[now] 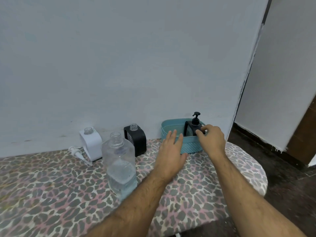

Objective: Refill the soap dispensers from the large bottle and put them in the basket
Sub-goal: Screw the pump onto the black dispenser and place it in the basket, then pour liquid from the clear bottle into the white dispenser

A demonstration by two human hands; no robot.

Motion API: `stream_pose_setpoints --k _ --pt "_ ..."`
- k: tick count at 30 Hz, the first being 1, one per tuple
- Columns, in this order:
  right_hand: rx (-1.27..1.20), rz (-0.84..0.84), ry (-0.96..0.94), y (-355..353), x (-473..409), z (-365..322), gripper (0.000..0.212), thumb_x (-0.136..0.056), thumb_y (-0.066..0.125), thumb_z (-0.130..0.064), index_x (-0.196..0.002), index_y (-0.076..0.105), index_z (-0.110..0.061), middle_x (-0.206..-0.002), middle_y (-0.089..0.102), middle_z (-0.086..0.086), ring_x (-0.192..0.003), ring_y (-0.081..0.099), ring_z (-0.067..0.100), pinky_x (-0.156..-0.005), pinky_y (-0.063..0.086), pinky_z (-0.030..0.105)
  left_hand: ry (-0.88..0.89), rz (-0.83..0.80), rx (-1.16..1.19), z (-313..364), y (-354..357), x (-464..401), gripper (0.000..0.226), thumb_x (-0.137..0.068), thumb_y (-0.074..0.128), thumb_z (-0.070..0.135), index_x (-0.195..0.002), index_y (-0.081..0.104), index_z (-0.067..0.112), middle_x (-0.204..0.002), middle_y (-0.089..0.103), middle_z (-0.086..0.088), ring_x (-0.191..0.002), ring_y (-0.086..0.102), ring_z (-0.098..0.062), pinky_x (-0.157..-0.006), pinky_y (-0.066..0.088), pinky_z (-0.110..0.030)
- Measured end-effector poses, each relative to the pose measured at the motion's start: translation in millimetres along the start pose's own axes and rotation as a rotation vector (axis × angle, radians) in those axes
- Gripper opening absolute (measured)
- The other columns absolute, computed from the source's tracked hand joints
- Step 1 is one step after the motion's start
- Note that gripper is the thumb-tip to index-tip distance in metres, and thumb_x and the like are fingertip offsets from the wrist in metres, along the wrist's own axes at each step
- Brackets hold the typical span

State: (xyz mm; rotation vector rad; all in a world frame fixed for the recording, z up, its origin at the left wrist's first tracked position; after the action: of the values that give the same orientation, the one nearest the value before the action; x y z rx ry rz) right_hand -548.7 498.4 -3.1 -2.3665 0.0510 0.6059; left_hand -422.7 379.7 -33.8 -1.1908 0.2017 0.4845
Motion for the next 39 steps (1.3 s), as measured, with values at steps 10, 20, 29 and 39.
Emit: stream_pose_setpoints --k 10,20,29,39 --pt "-0.358 -0.106 -0.045 -5 83 -26 0.009 -0.09 0.066 -0.031 -0.085 0.068 -0.024 -0.091 0.067 -0.009 -0.093 0.062 0.012 -0.078 0.046 0.031 0.027 0.163 0.284 3 -46 137 0.048 -0.098 0.055 0.04 -0.146 0.05 0.03 -0.145 0.048 0.017 -0.132 0.034 0.009 -0.11 0.018 -0.006" --pt "-0.659 -0.392 -0.089 16 174 -96 0.021 -0.09 0.063 -0.012 -0.102 0.063 -0.029 -0.102 0.067 -0.008 -0.094 0.065 0.008 -0.087 0.057 0.045 -0.183 0.47 0.374 -62 -106 212 0.033 -0.092 0.055 0.042 -0.114 0.073 0.023 -0.104 0.062 0.03 -0.102 0.057 0.015 -0.085 0.042 -0.004" --pt "-0.749 -0.507 -0.071 51 225 -134 0.116 -0.042 0.079 -0.079 -0.139 0.028 -0.041 -0.133 0.051 -0.011 -0.118 0.055 0.008 -0.095 0.048 0.03 -0.529 0.563 0.466 -137 -146 216 0.02 -0.099 0.059 0.035 -0.117 0.067 0.03 -0.096 0.062 0.029 -0.092 0.058 0.016 -0.077 0.044 -0.006" --pt "-0.712 -0.424 -0.022 76 243 -135 0.104 -0.04 0.08 -0.077 -0.13 0.032 -0.052 -0.119 0.052 -0.025 -0.107 0.056 0.001 -0.086 0.052 0.029 -0.65 0.496 0.409 -178 -159 164 0.05 -0.096 0.063 0.033 -0.141 0.051 0.015 -0.137 0.061 -0.002 -0.115 0.059 -0.013 -0.095 0.05 -0.033"
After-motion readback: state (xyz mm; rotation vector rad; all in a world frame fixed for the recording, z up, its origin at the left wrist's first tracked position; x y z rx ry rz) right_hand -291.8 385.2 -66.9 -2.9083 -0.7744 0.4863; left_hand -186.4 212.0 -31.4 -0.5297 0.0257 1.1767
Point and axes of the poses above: each hand's wrist, its own x-axis away from the middle knuckle, its own y-axis out of the palm, z = x × y, the point moved 3 cm from there along -x, towards the middle knuckle
